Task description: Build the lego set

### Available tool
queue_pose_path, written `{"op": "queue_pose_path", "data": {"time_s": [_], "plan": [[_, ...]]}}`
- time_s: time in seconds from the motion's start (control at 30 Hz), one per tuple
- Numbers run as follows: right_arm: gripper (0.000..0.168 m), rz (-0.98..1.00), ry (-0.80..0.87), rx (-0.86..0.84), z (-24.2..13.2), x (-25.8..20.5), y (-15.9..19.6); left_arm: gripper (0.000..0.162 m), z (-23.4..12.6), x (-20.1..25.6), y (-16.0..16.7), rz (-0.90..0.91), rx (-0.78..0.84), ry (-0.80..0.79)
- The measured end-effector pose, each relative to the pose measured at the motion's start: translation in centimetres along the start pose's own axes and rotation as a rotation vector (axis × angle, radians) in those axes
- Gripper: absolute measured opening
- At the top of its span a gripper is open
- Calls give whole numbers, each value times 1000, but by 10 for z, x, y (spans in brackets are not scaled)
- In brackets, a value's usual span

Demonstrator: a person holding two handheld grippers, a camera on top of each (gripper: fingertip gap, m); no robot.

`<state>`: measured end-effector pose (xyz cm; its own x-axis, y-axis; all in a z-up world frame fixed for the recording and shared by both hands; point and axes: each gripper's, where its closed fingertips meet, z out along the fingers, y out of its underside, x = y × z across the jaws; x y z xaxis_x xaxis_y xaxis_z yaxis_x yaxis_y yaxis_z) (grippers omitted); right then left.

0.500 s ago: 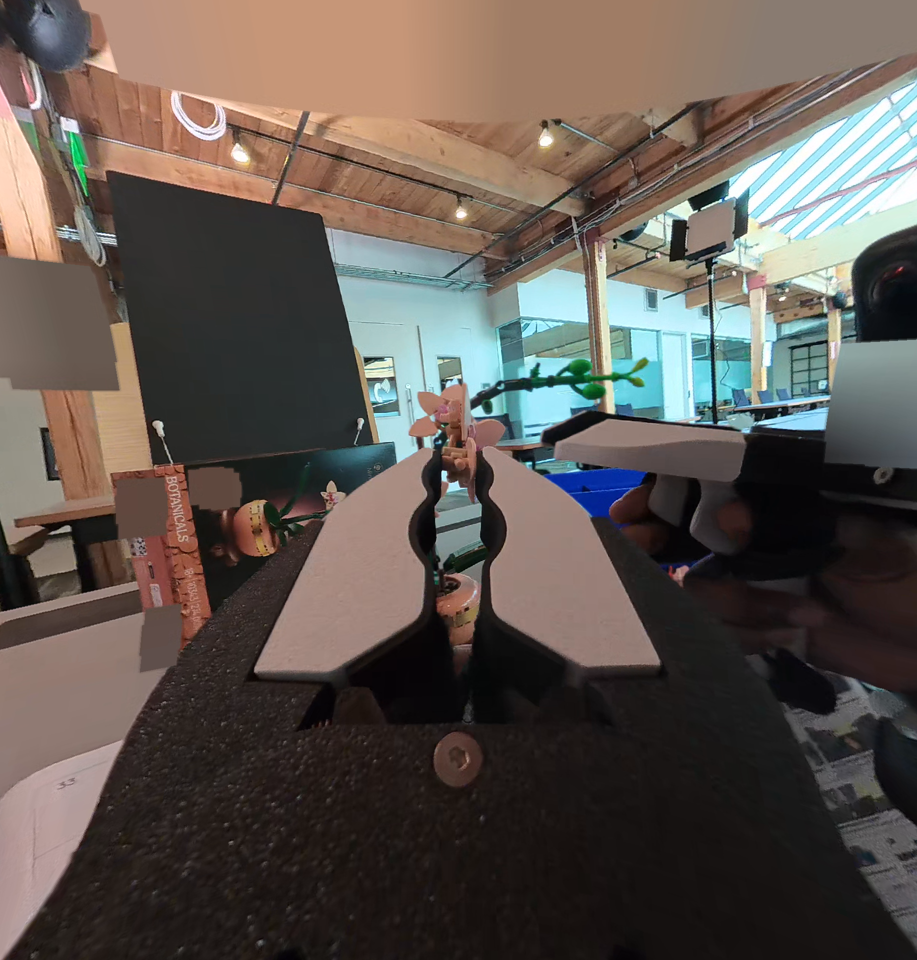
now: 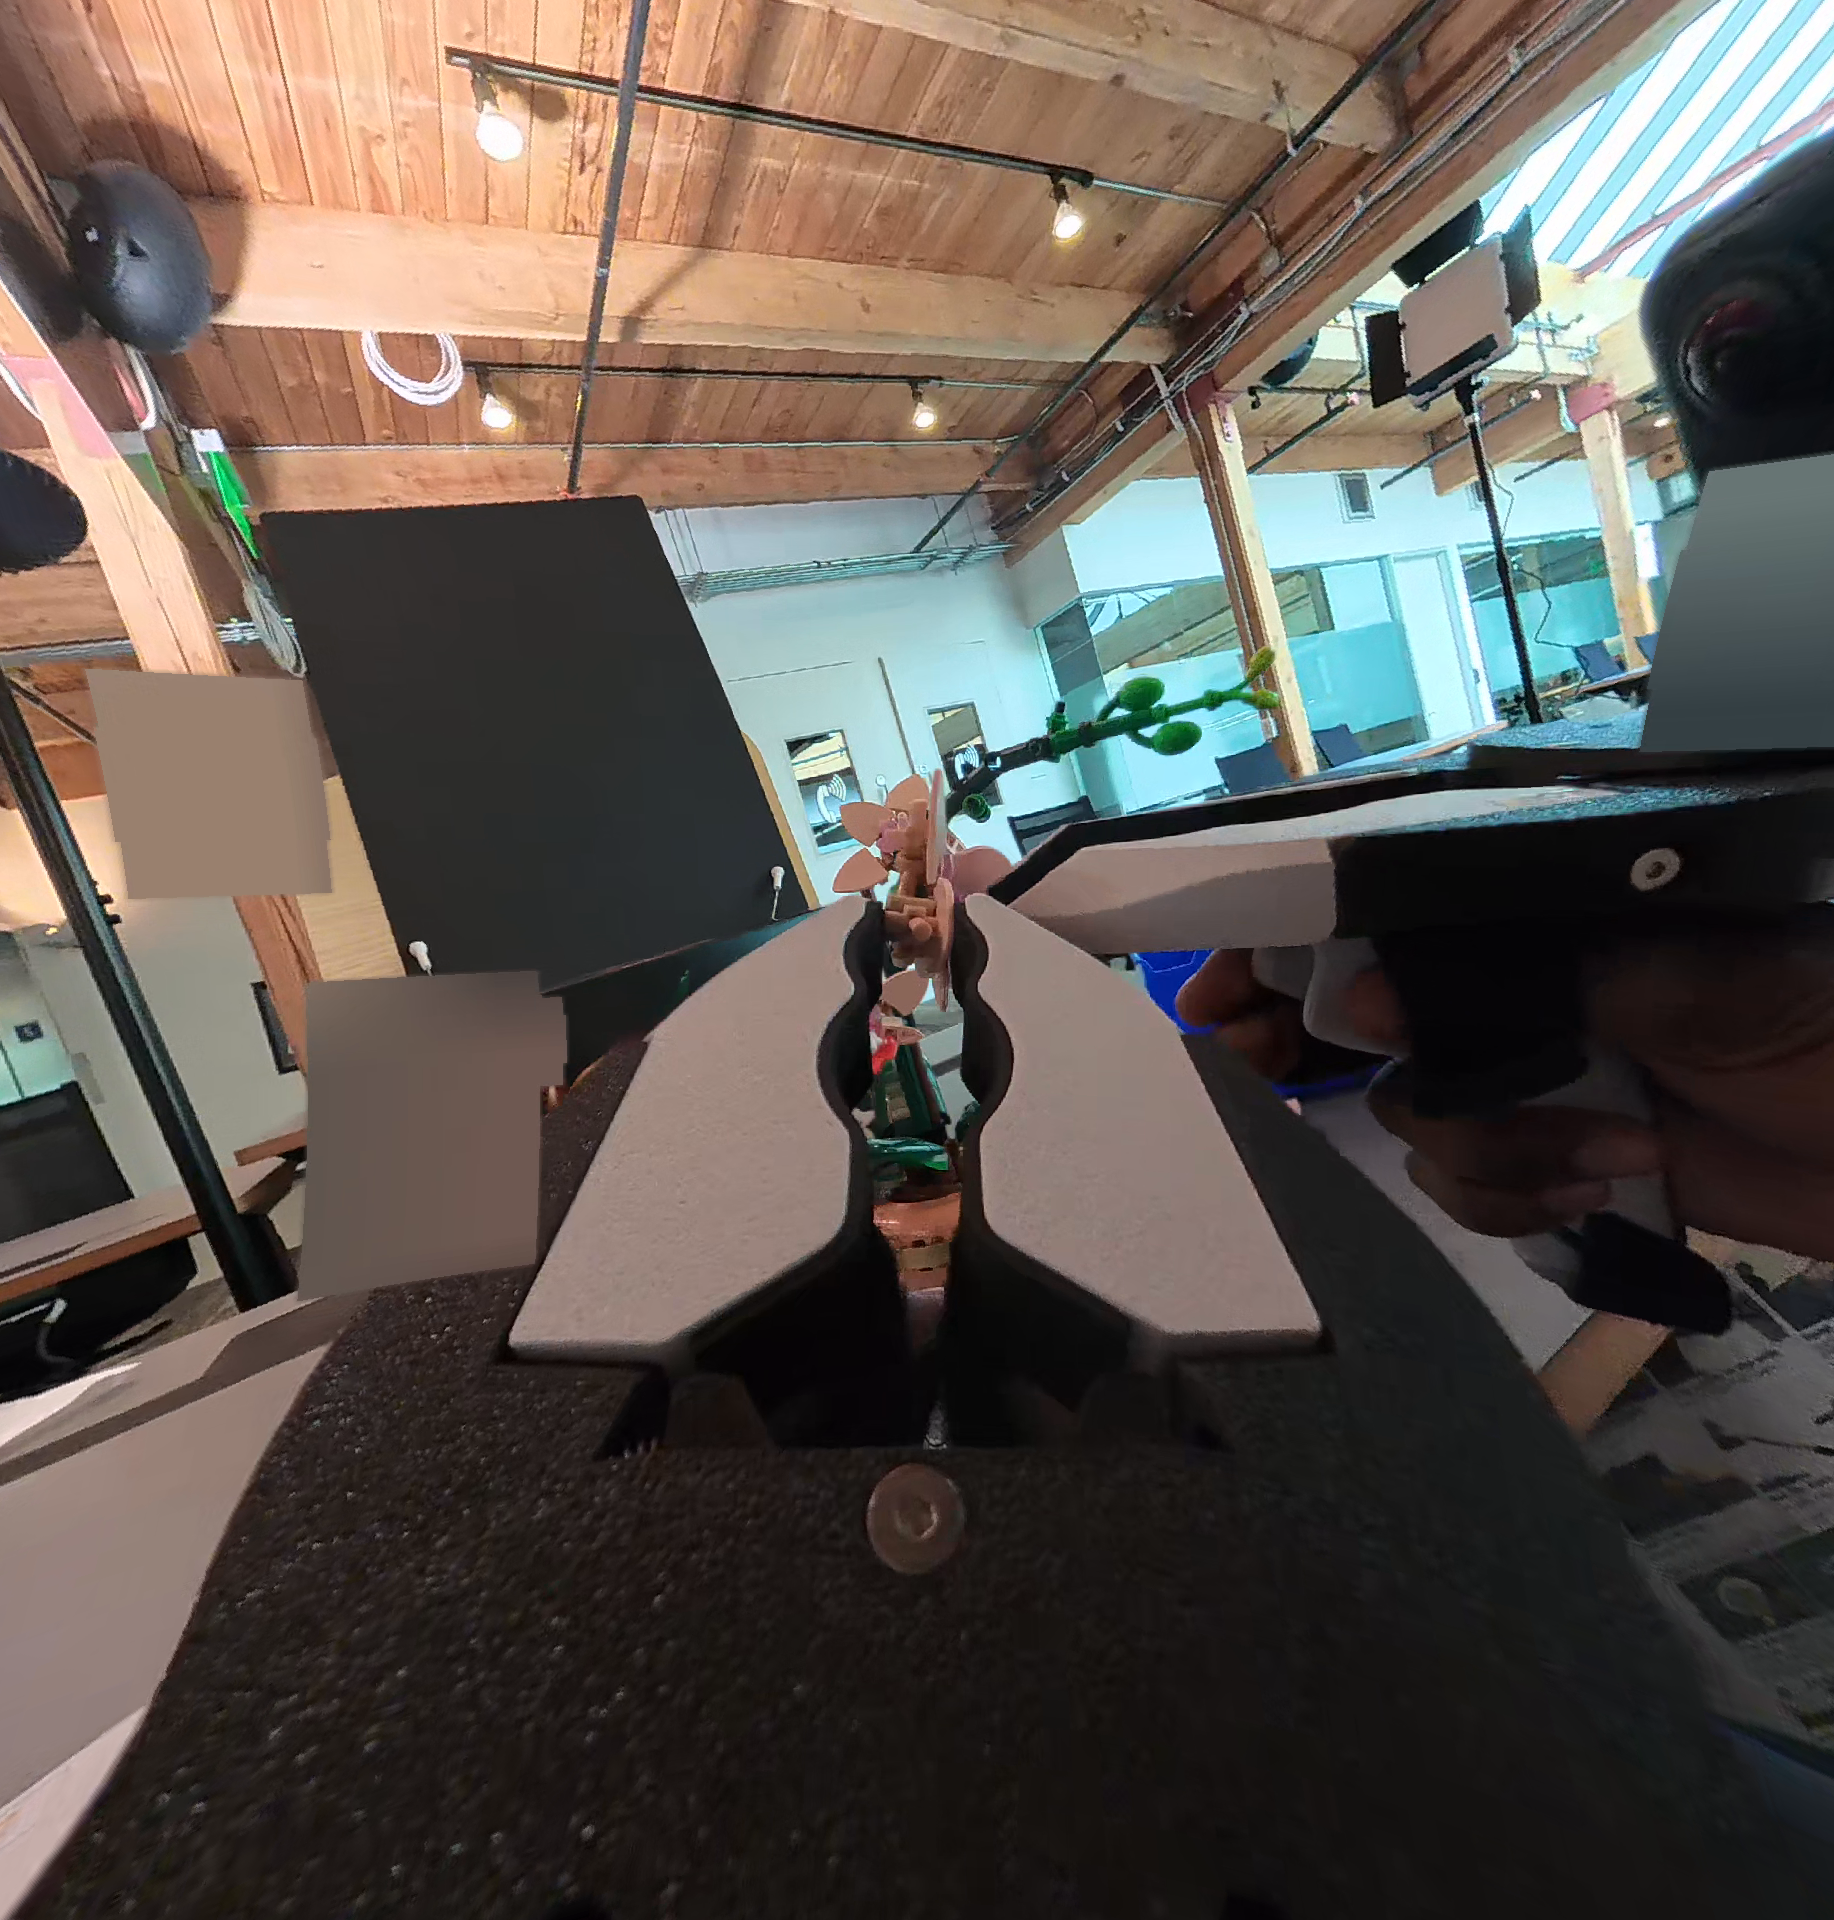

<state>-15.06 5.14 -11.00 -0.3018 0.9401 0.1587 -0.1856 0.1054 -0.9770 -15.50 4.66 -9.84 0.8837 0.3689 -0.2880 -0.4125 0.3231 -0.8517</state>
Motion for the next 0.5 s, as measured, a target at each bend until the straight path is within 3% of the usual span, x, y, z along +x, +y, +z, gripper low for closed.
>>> {"op": "queue_pose_path", "data": {"time_s": [0.03, 0.5], "plan": [[8, -5, -2, -3, 0, 0, 0, 11, 0, 0, 0, 2, 0, 0], [4, -43, -91, -96, -3, -2, 1, 11, -1, 5, -4, 37, 22, 17]]}}
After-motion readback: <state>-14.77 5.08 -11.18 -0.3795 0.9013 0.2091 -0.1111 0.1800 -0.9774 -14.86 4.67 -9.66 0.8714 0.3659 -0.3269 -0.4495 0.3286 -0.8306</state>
